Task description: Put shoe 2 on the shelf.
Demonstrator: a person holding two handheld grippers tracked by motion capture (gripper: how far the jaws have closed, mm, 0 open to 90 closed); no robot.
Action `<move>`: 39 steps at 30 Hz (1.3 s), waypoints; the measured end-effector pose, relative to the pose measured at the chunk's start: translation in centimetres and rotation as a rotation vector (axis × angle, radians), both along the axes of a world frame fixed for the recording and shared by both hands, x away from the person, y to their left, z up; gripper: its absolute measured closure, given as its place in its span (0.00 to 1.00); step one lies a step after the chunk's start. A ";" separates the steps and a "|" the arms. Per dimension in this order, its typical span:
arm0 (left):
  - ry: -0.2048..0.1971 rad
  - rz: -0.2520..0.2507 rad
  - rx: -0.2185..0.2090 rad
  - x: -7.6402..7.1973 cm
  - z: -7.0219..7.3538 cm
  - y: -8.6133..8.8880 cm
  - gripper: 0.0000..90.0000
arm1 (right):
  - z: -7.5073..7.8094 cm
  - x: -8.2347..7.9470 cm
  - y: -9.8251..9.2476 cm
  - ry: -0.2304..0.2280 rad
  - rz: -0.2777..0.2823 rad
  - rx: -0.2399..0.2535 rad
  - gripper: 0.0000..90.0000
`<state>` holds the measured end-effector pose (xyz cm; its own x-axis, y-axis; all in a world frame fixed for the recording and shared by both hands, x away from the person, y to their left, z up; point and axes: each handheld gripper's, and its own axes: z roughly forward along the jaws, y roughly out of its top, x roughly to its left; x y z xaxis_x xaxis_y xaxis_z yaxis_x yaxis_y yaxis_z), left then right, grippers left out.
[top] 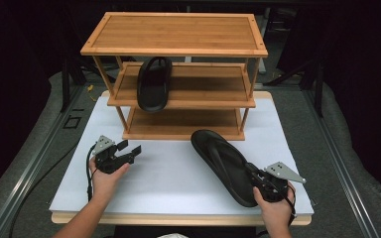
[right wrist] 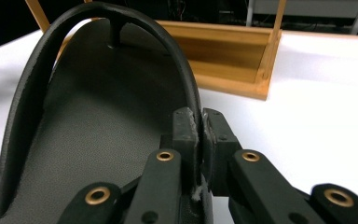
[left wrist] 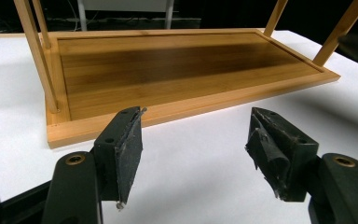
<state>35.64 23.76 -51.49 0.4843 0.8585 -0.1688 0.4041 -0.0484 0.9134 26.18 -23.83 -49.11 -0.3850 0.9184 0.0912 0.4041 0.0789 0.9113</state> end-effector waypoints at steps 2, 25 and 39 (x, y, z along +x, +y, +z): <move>0.000 0.001 -0.001 0.0 0.0 0.0 0.39 | 0.3 -0.1 -0.1 -0.009 -0.004 0.014 0.94; 0.006 0.009 -0.002 -0.1 -0.1 -0.1 0.39 | 6.1 -1.5 -0.7 -0.195 0.012 0.120 0.94; 0.005 0.009 -0.006 -0.1 0.0 0.1 0.39 | 8.9 2.7 0.1 -0.226 -0.012 0.115 0.94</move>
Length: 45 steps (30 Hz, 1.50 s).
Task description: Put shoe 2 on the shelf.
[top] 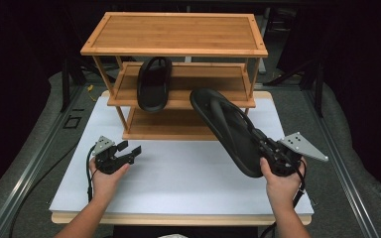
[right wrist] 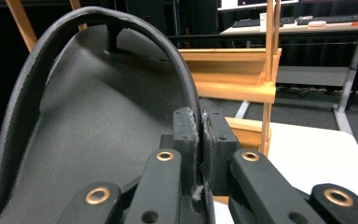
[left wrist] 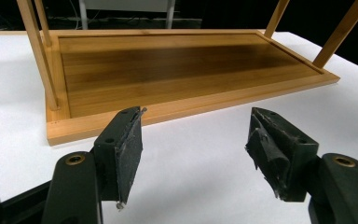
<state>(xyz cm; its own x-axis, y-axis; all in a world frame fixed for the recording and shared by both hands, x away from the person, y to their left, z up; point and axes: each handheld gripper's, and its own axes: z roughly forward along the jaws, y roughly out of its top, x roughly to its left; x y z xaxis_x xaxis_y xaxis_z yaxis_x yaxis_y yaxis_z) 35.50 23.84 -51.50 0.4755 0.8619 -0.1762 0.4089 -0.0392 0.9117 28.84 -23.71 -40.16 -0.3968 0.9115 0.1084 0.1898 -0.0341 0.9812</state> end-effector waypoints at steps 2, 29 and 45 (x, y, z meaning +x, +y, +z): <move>-0.002 0.003 -0.004 0.0 0.0 0.1 0.39 | 0.2 0.5 0.2 0.003 -0.001 -0.004 0.94; 0.002 0.015 -0.026 0.1 0.1 0.7 0.39 | 3.1 10.5 6.0 0.034 -0.056 0.000 0.94; 0.005 0.006 -0.027 0.2 -0.1 0.5 0.39 | 2.6 16.3 9.3 0.052 -0.189 -0.071 0.94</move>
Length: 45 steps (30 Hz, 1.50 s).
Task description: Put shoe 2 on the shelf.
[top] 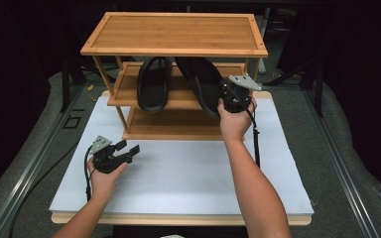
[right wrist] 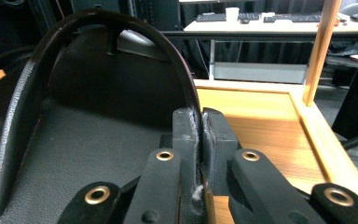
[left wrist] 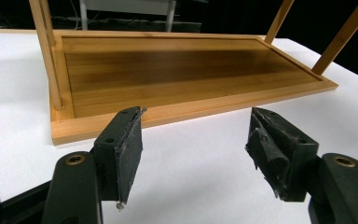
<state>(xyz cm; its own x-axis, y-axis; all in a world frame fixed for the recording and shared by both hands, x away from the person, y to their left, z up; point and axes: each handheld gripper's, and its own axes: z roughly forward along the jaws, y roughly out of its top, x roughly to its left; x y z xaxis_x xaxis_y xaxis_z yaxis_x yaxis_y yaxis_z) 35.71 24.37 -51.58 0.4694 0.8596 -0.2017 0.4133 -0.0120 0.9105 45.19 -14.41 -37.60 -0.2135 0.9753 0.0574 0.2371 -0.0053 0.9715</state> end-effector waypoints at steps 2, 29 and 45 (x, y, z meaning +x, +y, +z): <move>0.000 -0.001 0.000 0.0 -0.1 -0.1 0.39 | -0.2 0.4 0.3 0.007 -0.009 0.006 0.94; -0.016 -0.009 0.013 0.2 0.4 -0.3 0.41 | -0.1 0.9 0.2 -0.008 0.035 0.129 0.69; -0.137 -0.039 0.047 1.6 7.8 -1.8 0.43 | 0.5 -4.7 -2.7 0.013 0.244 0.056 0.61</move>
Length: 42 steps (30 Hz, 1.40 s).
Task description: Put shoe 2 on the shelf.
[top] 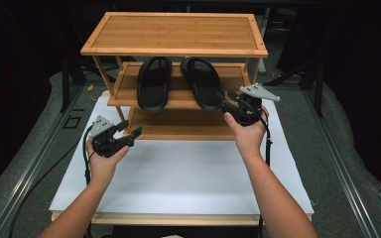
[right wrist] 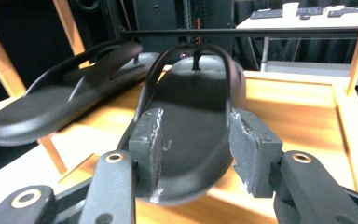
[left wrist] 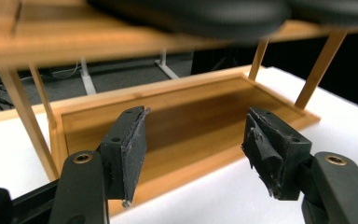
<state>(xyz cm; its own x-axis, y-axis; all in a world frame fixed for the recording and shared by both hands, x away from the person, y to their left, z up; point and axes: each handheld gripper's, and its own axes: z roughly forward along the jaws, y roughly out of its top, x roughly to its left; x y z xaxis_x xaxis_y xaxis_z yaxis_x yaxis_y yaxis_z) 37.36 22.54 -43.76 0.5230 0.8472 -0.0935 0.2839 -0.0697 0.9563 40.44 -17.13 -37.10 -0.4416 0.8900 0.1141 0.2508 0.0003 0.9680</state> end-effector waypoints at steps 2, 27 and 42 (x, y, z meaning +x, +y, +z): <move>-0.011 0.006 0.001 0.4 0.9 -0.1 0.43 | -0.3 -0.2 -0.1 0.009 0.006 -0.005 0.61; 0.029 0.049 -0.015 6.5 4.9 -2.4 0.45 | -1.6 0.5 4.2 0.011 0.058 0.001 0.57; 0.047 0.028 -0.019 7.6 5.0 -3.6 0.51 | -1.8 1.3 4.0 0.044 0.022 0.051 0.57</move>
